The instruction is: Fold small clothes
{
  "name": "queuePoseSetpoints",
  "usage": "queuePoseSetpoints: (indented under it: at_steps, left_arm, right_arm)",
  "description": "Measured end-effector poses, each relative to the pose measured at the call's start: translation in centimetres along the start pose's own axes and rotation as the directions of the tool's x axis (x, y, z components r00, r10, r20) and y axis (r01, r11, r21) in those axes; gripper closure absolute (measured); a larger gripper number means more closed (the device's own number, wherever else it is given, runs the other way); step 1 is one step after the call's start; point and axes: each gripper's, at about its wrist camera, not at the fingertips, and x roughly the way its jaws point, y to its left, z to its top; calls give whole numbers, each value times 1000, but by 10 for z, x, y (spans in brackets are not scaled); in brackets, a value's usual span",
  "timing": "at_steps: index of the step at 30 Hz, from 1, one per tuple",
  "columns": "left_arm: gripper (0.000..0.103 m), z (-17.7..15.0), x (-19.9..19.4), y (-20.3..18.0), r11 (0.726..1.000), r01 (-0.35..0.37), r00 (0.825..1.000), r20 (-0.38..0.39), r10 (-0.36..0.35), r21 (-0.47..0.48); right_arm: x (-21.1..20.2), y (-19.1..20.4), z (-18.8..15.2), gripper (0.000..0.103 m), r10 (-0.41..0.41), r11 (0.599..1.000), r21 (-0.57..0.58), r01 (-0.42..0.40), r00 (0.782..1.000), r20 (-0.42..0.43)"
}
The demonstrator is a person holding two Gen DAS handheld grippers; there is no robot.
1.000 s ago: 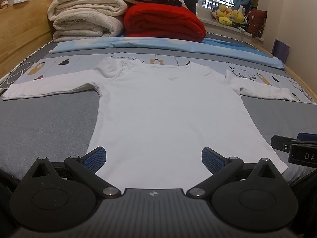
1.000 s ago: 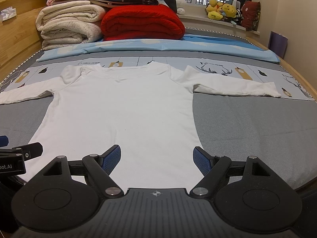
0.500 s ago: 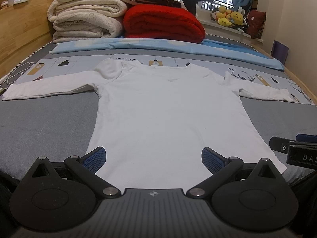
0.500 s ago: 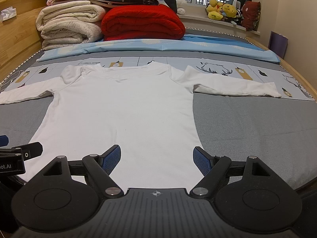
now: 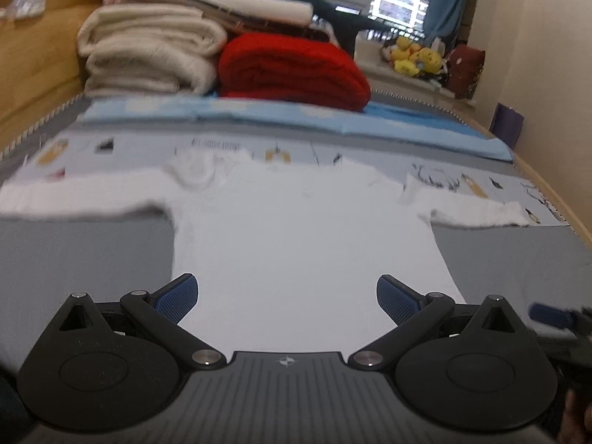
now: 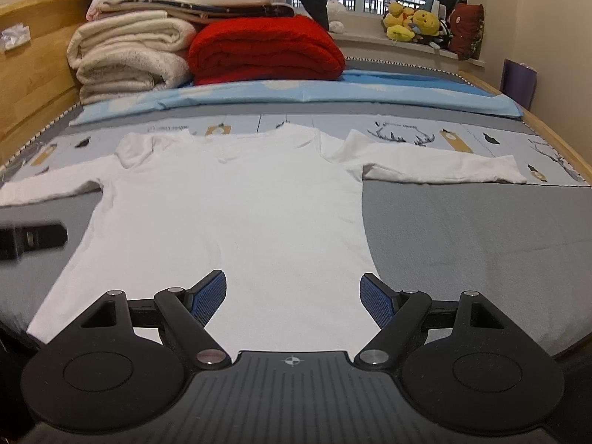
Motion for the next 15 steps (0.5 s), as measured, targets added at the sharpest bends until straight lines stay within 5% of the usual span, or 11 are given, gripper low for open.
queuePoseSetpoints:
  at_steps: [8,15]
  left_arm:
    - [5,103,69,24,994,-86,979,188,73,60]
    - [34,131,137,90,987,-148,954,273,125,67]
  right_arm:
    - [-10,-7,8,24,9,999,31,-13,991,136]
    - [-10,-13,16,25,-26,1000,-6,28,976,217]
